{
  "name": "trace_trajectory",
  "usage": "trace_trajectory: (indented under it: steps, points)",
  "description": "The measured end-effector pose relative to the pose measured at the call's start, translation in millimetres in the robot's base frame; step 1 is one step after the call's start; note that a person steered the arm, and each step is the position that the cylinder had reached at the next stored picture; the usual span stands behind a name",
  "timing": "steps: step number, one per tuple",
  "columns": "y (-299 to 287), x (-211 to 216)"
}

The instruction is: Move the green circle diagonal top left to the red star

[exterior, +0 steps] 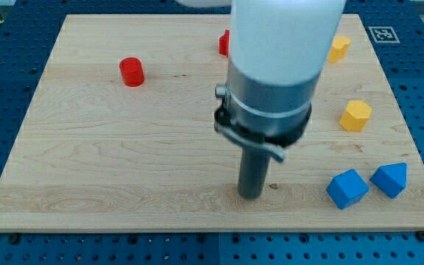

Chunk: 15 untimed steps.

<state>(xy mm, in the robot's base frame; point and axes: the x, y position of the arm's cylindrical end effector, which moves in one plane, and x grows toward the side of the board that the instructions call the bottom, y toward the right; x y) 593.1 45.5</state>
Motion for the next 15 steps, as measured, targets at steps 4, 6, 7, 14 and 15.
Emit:
trace_trajectory:
  steps: [4,6,7,14,15]
  points:
    - [127,-26]
    - [-7,-26]
    - [-106,-47]
    - [10,-178]
    - [20,-168]
